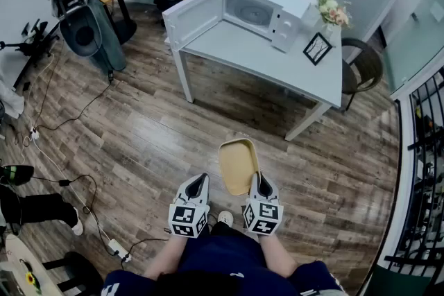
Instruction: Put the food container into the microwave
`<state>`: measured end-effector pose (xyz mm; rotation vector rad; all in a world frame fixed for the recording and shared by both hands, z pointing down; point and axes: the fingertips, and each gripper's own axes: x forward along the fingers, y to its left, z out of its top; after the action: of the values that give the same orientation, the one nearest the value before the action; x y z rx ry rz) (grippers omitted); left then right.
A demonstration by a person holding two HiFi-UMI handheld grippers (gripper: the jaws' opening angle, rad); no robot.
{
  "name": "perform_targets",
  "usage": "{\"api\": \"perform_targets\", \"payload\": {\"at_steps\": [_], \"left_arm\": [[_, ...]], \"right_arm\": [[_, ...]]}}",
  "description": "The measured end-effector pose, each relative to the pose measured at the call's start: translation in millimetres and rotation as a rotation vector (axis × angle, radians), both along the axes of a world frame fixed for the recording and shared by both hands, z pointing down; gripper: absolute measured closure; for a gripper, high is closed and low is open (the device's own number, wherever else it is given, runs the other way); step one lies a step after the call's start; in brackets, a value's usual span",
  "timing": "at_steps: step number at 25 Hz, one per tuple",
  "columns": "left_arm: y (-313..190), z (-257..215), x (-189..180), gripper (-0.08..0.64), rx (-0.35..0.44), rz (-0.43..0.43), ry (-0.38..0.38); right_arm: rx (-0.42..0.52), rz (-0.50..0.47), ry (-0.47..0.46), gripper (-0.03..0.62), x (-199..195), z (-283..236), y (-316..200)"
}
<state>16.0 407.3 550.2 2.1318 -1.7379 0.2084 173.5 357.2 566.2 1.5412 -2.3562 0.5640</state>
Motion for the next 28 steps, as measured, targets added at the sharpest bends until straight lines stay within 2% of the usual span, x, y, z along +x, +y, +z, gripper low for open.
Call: {"api": "perform_targets", "payload": {"at_steps": [10,16,17,18,19,20,24,28], "left_arm": [[-6,-19,-3,0.557,0.048,0.006,-0.007],[-5,-23,-6,0.556,0.070,0.000,0.032],[-4,-24,-4,0.540,0.077,0.005,0.046],[-4,-26,-2,0.467,0.081,0.014,0.063],[-4,-27,2,0.352,0.082,0.024,0.081],[-3,-28,5,0.267,0.083,0.034,0.094],[1,-32,18,0.141,0.113,0.054,0.101],[6,-31,34,0.130,0.117,0.071,0.077]], "right_arm": [[0.027,0.031,-0.014,0.566,-5,-19,-2],[0.037,0.040,-0.048,0.561,-2,-22,-2],[0.036,0.044,-0.048,0.561,0,-22,-2],[0.037,0.047,-0.046,0.561,2,-22,-2],[0.040,0.049,-0.044,0.561,5,-23,-2],[0.042,0.050,-0.041,0.561,7,-23,-2],[0.045,0.047,-0.035,0.560,18,-19,0],[0.049,0.036,-0.037,0.557,29,-18,1]]}}
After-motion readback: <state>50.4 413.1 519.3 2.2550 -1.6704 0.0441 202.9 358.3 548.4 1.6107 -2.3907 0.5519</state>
